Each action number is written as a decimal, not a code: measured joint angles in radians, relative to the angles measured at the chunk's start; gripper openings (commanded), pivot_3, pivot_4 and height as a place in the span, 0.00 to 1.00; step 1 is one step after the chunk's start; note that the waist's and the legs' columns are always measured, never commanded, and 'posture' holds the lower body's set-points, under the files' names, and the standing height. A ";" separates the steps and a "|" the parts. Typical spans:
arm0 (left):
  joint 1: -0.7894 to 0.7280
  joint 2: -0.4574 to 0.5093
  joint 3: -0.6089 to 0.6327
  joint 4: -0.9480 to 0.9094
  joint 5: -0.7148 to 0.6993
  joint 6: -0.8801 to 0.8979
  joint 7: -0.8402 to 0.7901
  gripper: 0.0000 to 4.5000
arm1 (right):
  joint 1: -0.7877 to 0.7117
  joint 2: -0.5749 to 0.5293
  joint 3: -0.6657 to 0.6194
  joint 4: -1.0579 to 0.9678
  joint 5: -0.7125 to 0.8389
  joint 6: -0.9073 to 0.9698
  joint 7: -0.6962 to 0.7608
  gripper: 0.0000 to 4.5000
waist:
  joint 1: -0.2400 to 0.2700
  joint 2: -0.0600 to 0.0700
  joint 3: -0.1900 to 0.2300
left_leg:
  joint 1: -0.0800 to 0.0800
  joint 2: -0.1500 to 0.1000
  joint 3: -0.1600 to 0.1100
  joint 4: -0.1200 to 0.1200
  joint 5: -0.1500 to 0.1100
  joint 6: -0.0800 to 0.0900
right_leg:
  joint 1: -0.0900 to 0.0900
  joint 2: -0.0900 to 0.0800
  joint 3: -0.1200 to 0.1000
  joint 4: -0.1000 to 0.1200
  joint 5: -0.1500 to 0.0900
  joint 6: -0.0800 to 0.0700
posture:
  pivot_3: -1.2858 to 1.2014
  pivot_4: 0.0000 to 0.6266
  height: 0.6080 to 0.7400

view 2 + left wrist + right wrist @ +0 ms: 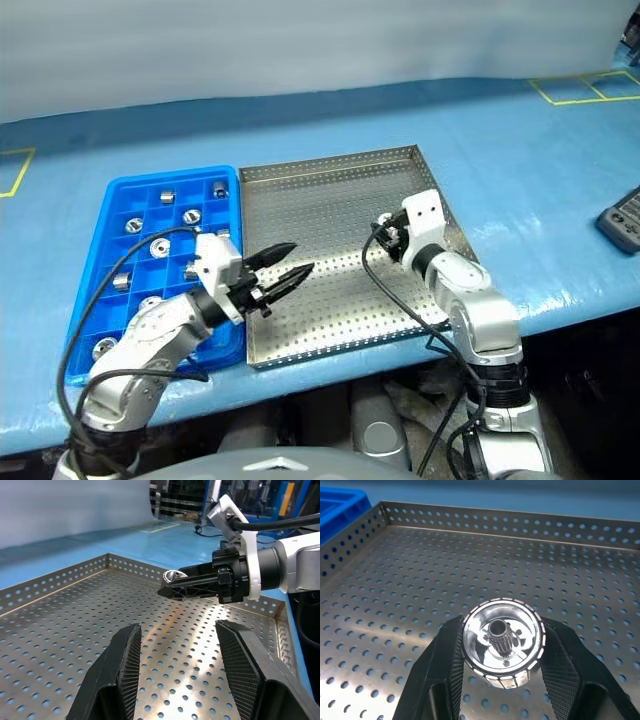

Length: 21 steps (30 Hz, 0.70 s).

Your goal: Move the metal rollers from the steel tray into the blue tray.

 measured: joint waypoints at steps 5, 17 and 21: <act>0.132 0.056 0.126 -0.094 -0.053 0.021 0.021 0.58 | -0.065 0.063 0.121 -0.036 0.040 0.003 0.078 0.41 | 0.017 0.000 0.000 | 0.000 0.001 0.000 -0.002 0.000 -0.001 | -0.002 -0.002 -0.003 0.000 -0.001 -0.002 | 0.49 0.24 1.00; 0.487 0.111 0.399 -0.270 -0.078 0.048 0.082 0.58 | -0.188 0.197 0.375 0.078 0.093 -0.032 0.252 0.41 | 0.133 -0.003 -0.001 | 0.000 -0.001 -0.005 -0.002 0.001 -0.005 | -0.001 -0.008 -0.012 -0.001 -0.007 -0.012 | 0.55 0.24 1.00; 0.518 0.091 0.372 -0.296 -0.065 0.044 0.114 0.58 | -0.193 0.221 0.426 0.168 0.073 -0.048 0.281 0.41 | 0.143 -0.003 -0.001 | 0.000 -0.001 -0.006 -0.002 0.002 -0.006 | 0.000 -0.007 -0.013 0.000 -0.007 -0.013 | 0.56 0.24 1.00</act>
